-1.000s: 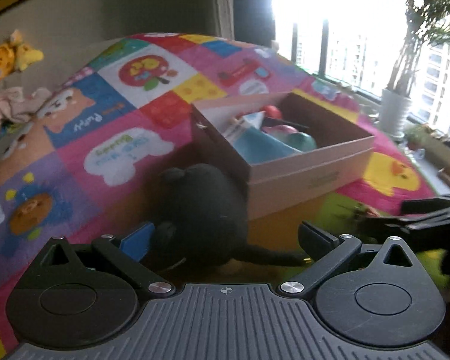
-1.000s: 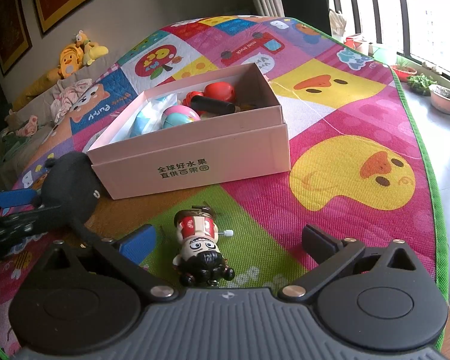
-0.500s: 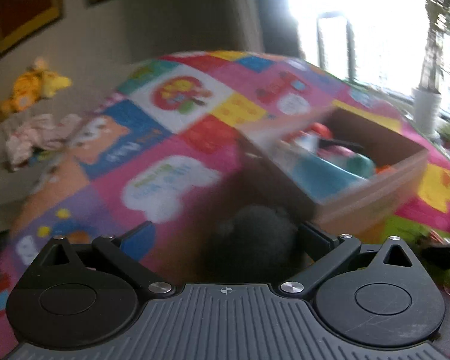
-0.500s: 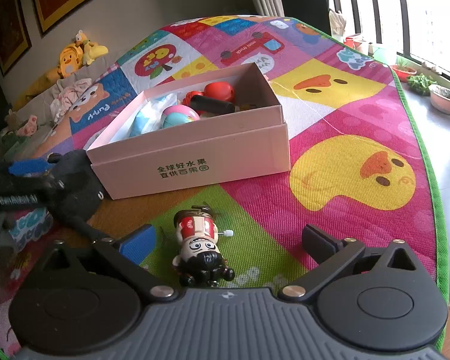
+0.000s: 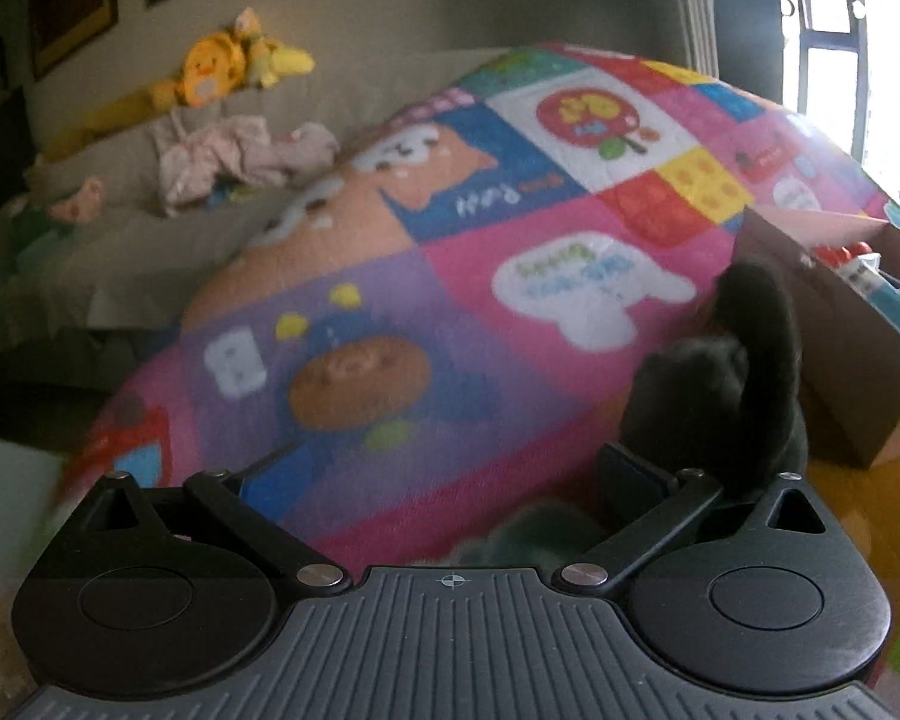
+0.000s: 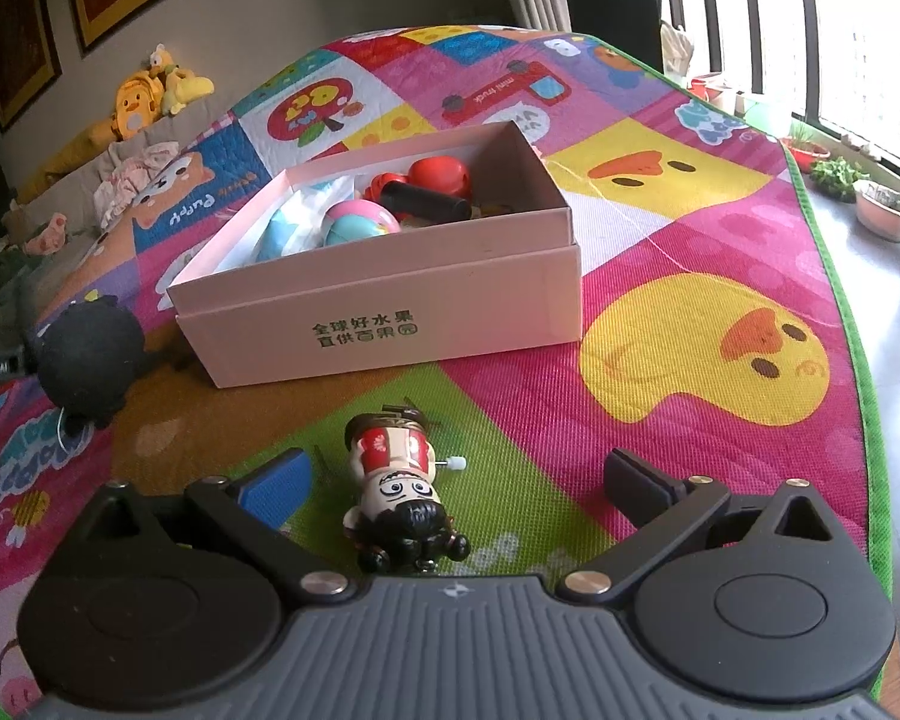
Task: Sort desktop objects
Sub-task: 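Grasp the black plush cat with the left gripper while the right gripper grasps the wind-up figure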
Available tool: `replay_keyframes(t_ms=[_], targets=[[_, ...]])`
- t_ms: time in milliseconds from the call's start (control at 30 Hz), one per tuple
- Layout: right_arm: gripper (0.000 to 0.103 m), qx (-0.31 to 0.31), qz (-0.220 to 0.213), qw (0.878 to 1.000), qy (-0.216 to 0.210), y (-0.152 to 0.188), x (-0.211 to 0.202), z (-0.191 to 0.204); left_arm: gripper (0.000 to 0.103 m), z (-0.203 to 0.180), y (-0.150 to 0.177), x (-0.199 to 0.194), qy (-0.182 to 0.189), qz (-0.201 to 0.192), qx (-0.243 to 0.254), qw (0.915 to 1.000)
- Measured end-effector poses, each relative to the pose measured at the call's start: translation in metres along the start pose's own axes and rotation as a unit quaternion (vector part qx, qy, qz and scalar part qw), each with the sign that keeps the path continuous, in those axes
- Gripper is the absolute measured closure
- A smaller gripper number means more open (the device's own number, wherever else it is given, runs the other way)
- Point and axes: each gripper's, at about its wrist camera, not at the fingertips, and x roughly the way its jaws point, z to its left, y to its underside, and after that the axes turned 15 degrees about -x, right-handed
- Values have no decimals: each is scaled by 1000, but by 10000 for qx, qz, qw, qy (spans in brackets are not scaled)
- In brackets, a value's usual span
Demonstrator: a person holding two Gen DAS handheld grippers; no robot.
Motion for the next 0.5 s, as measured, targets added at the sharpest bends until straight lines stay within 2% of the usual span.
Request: replay_keyframes(t_ms=[100,167,233,267,400,500], targets=[[0,-23,13,10000,13,0,1,1,0,18,-3,-11,-106,-170,-440,9988],[0,-45,27,10000,23,0,1,1,0,33,-8,-25,-21,-353,-856,9957],[0,-91,58,9999,50,-1,2,3,0,43,-12,-39,286,-492,-1175,9914],[0,-105,68,9999,56,-1,2,3,0,44,-13,-46,561,-515,-1215,9897],[0,-79,75,9999,27,-1,2,2,0,5,-2,-46,1460,-226,-517,9877],[0,-103,92,9999,6,-1,2,1,0,-38,14,-28,1470,-50,-4,9891]])
